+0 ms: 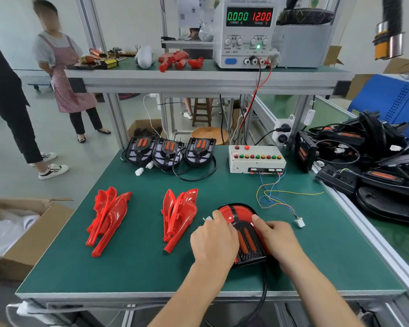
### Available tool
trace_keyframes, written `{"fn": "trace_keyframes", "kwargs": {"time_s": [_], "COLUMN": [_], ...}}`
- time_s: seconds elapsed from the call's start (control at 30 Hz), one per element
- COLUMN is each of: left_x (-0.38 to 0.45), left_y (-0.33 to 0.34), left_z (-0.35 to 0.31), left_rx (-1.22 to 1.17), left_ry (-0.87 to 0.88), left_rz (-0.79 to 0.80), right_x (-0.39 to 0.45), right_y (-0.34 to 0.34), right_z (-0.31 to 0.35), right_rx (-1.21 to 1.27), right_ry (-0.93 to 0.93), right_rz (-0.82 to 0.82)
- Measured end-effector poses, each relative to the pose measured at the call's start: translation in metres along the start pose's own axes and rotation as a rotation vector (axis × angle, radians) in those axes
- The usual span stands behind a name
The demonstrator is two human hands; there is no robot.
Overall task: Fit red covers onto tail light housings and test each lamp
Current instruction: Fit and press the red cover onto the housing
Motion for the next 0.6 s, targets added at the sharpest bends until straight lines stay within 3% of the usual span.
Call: {"fn": "trace_keyframes", "kwargs": {"time_s": [0.37,0.6], "left_x": [-0.015,-0.013], "left_y": [0.006,0.027], "left_z": [0.016,0.032], "left_rx": [-0.225,-0.907], "left_ry": [0.035,-0.220], "left_rz": [-0.094,0.155], "right_x": [-0.005,-0.015], "right_y": [0.000,0.005], "right_z": [0.000,0.001], "right_rx": [0.046,0.364], "right_ry": [0.010,-0.007], "right_rz": [-0.014,0.018]}}
Point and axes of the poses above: each hand's wrist, its own x-axis towards the middle knuckle, its own y-axis out of the palm, z = x × y, the point moved 7 cm from there along x, towards the middle knuckle, and after that the axes turned 3 degrees about z, right-handed, at the moved point
